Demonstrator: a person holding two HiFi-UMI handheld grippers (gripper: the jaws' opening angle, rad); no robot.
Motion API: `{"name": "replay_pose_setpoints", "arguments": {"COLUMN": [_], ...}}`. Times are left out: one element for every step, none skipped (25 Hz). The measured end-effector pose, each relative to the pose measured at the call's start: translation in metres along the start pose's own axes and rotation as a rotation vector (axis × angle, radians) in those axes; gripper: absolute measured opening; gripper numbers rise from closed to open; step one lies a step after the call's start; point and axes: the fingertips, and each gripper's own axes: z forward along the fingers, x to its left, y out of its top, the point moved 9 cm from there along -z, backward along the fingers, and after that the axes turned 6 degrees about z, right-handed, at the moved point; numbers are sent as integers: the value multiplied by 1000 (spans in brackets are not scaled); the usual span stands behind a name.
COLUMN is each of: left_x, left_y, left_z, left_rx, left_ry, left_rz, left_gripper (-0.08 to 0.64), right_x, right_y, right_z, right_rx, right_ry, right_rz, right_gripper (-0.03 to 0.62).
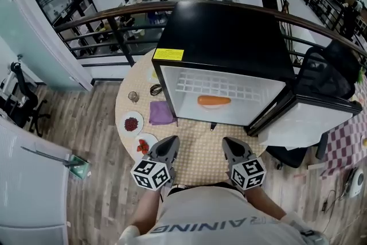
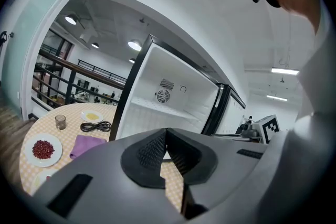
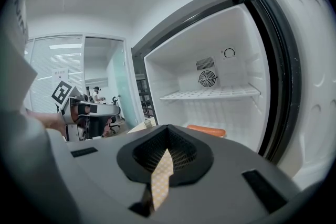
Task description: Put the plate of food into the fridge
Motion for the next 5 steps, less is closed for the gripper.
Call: {"name": "replay_pose_setpoints", "arguments": {"left_x": [0, 0, 1, 1, 1], "left_y": [-1, -2, -2, -2, -2], "left_z": [0, -1, -1, -1, -1], "left_rx": [0, -1, -4, -7, -11], "left_ry": [0, 0, 2, 5, 8], "left_rz": [-4, -8, -13, -17, -22], "left_gripper": [9, 11, 11, 9, 9], "right_x": [1, 1, 1, 1, 0], "right_y": [-1, -2, -2, -2, -3], "right_z": [0, 0, 0, 0, 0], "right_rx": [3, 5, 5, 6, 6], "right_ry": [1, 1, 2, 3, 5], "right_rz": [0, -1, -2, -3, -4], "right_gripper": [20, 20, 20, 20, 20]}}
